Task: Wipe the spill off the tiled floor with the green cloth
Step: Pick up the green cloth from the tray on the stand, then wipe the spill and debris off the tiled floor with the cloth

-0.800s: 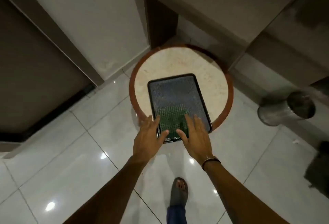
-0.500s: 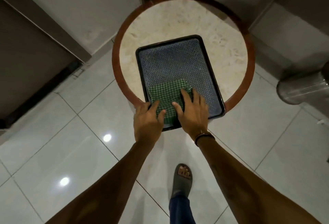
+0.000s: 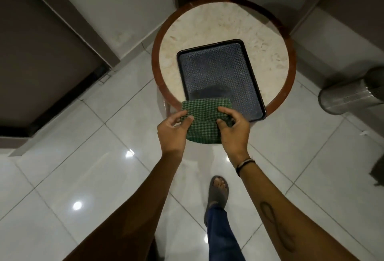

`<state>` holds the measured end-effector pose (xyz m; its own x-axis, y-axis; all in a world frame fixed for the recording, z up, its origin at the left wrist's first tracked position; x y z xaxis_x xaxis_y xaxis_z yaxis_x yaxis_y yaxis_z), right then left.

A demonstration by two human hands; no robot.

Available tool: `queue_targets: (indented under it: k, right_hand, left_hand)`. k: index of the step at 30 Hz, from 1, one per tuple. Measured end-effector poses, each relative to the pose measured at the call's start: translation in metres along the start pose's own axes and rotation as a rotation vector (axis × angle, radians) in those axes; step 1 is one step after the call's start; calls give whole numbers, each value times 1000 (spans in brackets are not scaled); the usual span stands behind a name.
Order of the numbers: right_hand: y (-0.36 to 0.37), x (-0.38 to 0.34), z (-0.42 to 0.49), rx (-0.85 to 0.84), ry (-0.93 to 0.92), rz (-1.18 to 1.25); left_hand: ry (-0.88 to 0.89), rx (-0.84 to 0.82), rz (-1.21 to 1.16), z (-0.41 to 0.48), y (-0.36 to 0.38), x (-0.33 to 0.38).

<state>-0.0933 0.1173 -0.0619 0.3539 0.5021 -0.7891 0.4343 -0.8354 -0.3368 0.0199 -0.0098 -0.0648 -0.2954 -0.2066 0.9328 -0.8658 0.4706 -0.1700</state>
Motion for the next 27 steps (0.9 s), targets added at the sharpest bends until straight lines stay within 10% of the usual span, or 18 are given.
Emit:
queue_targets:
  k: [14,27]
  right_hand:
    - [51,161,-334,-133,196,-161]
    - [154,402,-307,-301,302,-375]
  left_hand:
    - [-136,-312,277,-219,-298,-106]
    - [-270,-444,547,-222,-342,-364]
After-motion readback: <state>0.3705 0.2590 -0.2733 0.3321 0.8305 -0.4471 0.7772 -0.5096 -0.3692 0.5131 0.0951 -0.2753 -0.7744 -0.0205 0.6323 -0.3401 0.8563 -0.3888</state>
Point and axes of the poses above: each hand's wrist, its own z-axis towards the middle knuckle, its own y-axis out of the palm, x = y × z, the point moved 2 cm from there along z, towards the middle knuckle, and after that the axes turned 11 degrees about y, right-handed, at the moved point
